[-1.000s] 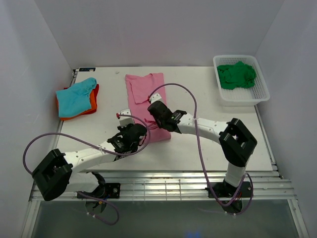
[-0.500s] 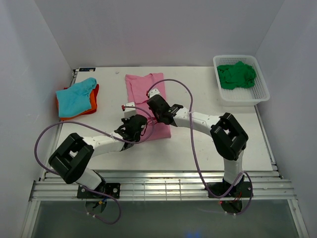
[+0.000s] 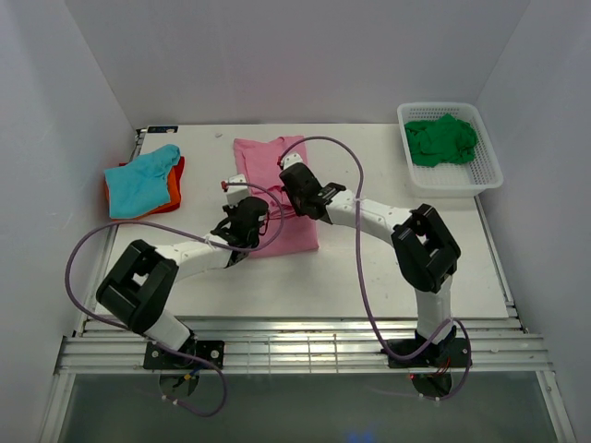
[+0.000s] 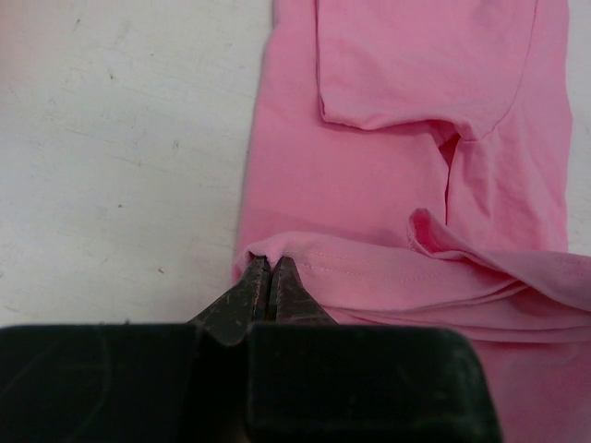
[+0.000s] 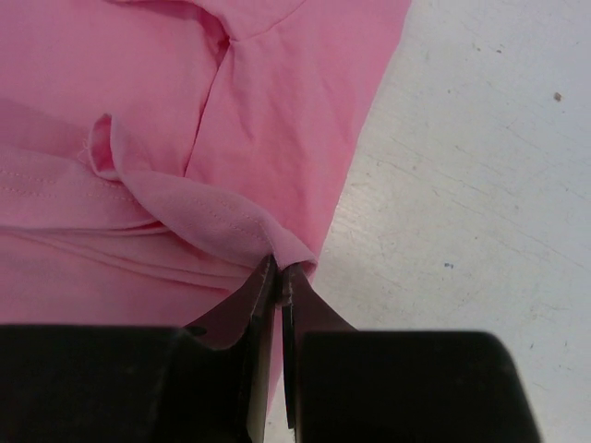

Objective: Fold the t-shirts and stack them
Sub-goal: Fold the tshirt

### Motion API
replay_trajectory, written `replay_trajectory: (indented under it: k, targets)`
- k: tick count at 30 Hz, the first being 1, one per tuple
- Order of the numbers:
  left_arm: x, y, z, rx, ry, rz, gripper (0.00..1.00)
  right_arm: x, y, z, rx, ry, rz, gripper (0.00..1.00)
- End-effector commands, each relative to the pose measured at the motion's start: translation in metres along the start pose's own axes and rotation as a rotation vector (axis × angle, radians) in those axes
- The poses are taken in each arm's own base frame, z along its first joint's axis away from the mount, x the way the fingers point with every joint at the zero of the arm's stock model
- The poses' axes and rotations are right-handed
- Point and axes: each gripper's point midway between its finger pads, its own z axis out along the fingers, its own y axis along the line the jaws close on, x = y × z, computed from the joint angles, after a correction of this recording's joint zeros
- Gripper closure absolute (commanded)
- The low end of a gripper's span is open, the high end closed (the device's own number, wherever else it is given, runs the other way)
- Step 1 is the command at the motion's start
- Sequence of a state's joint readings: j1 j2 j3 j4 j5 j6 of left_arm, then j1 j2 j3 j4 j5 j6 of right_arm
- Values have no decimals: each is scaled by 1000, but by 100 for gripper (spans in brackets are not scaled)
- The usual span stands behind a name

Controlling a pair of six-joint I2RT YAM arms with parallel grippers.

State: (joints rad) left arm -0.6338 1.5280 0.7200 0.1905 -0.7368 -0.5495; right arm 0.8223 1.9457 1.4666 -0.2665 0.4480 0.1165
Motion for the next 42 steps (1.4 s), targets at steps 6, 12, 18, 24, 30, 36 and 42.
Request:
replay_trajectory:
  k: [6,12,18,24,30,36,42]
  targets:
    - [-14,-11,35,10,-15,-12,100,-24,-14,26,0,-32,27,92]
    - [-12,-10,51,1,-10,5,100,-23,-21,40,-2,-18,43,92]
    - [-8,-19,63,20,-11,41,69,-20,-27,53,2,-6,51,71]
    - [-53,-28,63,14,-117,60,8,-56,-46,45,41,-77,35,60]
    - [-111,-34,30,73,-222,-4,7,-76,-48,4,-21,-146,43,60]
    - [-69,-45,-8,216,-136,-63,100,-47,-10,-17,-248,-122,56,90]
    - [-5,-51,-19,285,15,-66,100,-28,34,-16,-480,-76,55,92]
